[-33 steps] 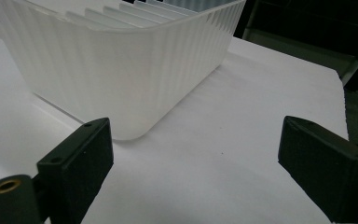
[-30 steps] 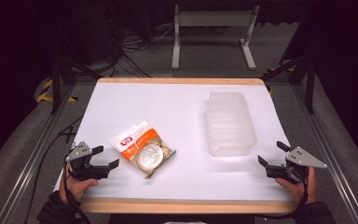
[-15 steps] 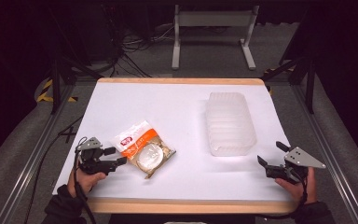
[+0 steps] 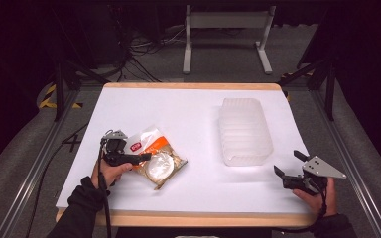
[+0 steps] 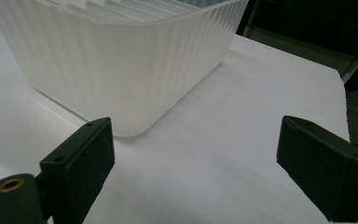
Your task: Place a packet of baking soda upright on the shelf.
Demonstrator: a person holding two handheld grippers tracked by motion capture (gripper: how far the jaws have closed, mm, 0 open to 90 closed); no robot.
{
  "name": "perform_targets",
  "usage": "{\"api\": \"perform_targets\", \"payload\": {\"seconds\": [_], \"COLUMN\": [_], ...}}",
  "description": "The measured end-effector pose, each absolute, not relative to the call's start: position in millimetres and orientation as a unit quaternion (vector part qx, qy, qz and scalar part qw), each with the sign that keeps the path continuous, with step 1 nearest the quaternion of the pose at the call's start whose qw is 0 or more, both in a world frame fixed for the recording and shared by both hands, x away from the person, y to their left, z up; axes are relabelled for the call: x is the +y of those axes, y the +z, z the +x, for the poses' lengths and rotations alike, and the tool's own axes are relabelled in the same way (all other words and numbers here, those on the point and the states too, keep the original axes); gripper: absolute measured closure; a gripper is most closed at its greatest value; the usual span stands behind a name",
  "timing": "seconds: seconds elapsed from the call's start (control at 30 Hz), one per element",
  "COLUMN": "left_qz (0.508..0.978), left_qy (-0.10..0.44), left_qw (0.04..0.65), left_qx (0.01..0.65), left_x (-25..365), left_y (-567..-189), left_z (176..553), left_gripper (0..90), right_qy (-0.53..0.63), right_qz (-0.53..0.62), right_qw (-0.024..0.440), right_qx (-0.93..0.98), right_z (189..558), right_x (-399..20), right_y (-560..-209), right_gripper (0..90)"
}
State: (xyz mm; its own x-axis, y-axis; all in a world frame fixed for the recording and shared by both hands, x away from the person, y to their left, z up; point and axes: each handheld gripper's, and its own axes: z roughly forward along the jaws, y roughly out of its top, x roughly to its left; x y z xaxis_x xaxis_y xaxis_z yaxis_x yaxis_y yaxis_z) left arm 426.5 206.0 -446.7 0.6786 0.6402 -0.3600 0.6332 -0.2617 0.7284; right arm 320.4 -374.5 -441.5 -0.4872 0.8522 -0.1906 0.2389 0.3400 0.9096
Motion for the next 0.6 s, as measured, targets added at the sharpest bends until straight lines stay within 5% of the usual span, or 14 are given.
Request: {"api": "perform_targets", "payload": {"seconds": [0.17, 0.23, 0.37, 0.6], "left_qz": [0.806, 0.809, 0.807, 0.810], "left_qy": [-0.002, 0.009, 0.027, 0.077], "left_qw": [0.449, 0.447, 0.463, 0.493], "left_qx": [0.386, 0.382, 0.364, 0.308], "left_x": [199, 198, 199, 189], "left_y": [-447, -447, -441, -417], "left_z": [431, 430, 427, 408], "left_gripper": [45.9, 68.0, 83.8, 89.7], "right_qy": [0.442, 0.441, 0.440, 0.440], "right_qz": [0.367, 0.367, 0.367, 0.368], "right_qw": [0.346, 0.346, 0.346, 0.346], "right_qx": [0.741, 0.743, 0.743, 0.743], "right_z": [320, 321, 321, 321], "right_x": [-375, -374, -374, -374], "right_y": [-442, -442, -442, -442], "right_gripper": [11.7, 11.7, 11.7, 11.9]}}
